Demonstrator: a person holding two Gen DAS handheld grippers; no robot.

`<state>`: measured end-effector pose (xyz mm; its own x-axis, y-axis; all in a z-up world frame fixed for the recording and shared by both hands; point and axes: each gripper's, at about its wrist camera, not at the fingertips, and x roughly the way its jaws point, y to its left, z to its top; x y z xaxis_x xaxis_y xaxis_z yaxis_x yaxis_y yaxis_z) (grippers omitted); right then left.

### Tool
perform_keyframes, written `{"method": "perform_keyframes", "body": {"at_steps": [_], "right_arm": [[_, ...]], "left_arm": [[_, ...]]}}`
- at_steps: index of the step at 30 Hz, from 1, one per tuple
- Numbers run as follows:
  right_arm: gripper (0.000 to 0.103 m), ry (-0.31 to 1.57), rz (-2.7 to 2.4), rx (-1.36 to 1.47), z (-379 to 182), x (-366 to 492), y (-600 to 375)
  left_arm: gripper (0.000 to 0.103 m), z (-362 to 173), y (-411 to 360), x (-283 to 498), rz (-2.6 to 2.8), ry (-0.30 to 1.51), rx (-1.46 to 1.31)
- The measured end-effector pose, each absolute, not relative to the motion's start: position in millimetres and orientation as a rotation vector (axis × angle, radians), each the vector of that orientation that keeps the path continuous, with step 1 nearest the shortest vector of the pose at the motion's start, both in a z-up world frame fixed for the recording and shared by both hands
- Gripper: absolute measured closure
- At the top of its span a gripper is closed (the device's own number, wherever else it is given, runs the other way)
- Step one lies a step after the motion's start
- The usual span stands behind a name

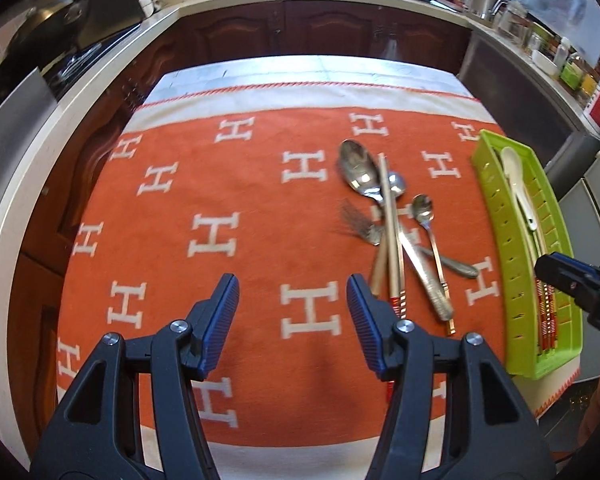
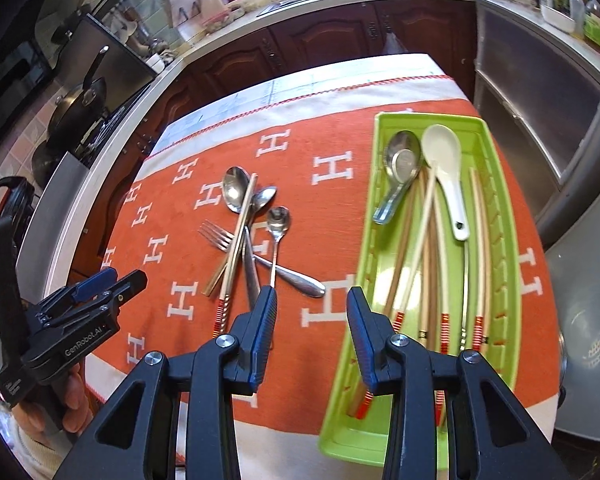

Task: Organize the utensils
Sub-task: 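Withdraw both tools from the tray toward the remaining utensils, then grasp a metal chopstick with the right tool while the left tool grasps a red-banded chopstick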

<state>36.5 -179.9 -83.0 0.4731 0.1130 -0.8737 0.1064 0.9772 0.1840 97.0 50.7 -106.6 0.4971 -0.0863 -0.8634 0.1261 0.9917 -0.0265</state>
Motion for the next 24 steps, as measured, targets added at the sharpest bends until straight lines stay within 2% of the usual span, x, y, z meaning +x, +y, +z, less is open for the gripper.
{"method": "perform_keyframes", "body": {"at_steps": [11,15,18,24], "right_arm": [[0.067,1.088,0.153,0.194,-95,63,-136],[0.082,1.141,0.234,0.213,-115,75,-116],[0.086,1.182,0.249,0.223,-133,85,-106],[0.087,1.242,0.263,0.250,-163,103,-94]], "left_arm": [[0.050,-123,54,103,-0.158,1.068,0.014],[0.050,-128,55,103,-0.165,1.075,0.010],[0.050,-134,57,103,-0.169,1.085,0.003],[0.050,-143,63,104,-0.178,1.101,-0.015]]}}
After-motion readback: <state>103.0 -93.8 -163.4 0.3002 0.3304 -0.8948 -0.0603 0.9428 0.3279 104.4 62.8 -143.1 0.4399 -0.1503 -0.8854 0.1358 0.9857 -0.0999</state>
